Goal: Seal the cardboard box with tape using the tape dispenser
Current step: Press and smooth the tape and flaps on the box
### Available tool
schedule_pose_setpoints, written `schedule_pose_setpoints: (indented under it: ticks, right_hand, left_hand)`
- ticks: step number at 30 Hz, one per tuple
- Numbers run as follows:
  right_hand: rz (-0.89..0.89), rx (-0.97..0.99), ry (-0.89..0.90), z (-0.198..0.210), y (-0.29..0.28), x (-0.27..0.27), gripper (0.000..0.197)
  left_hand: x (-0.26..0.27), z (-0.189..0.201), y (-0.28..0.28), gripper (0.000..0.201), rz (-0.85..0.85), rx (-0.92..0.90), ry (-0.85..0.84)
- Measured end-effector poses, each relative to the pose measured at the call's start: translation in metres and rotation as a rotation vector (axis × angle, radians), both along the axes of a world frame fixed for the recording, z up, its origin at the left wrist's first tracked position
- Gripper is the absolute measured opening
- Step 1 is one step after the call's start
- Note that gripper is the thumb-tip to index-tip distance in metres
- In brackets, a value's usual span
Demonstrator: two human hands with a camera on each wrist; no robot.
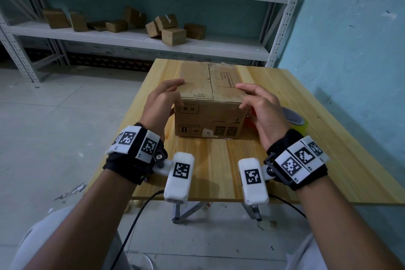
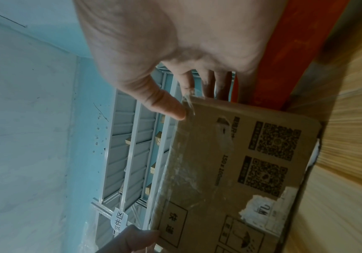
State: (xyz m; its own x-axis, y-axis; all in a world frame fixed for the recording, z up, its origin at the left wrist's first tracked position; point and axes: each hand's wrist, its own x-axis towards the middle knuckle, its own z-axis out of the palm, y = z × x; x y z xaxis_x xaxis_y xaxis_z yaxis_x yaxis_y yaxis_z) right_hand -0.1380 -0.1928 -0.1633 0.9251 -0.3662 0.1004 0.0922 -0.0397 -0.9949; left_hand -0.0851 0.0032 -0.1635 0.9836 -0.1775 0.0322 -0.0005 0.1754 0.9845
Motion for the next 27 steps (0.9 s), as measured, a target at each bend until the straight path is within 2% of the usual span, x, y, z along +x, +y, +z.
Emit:
schedule_pose_setpoints:
  ticks: [4, 18, 23, 27]
  right_hand:
    - [0.009, 0.000, -0.007, 0.000, -0.001, -0.001, 0.048]
    - [-0.006, -0.030, 0.000, 0.005, 0.002, -0.004, 0.049]
    - [-0.011, -0.151, -0.018, 0.011, -0.003, -0.006, 0.036]
    - [-0.111, -0.212, -0.015, 0.014, -0.017, -0.009, 0.023]
  left_hand:
    - [0.001, 0.000, 0.001, 0.052, 0.008, 0.006, -0.009]
    - [-0.001, 0.003, 0.000, 0.053, 0.014, 0.020, -0.016]
    - [-0.004, 0.007, 0.003, 0.050, 0.013, 0.061, -0.070]
    - [-0.002, 0.012, 0.013, 0.041, 0.053, 0.111, -0.127]
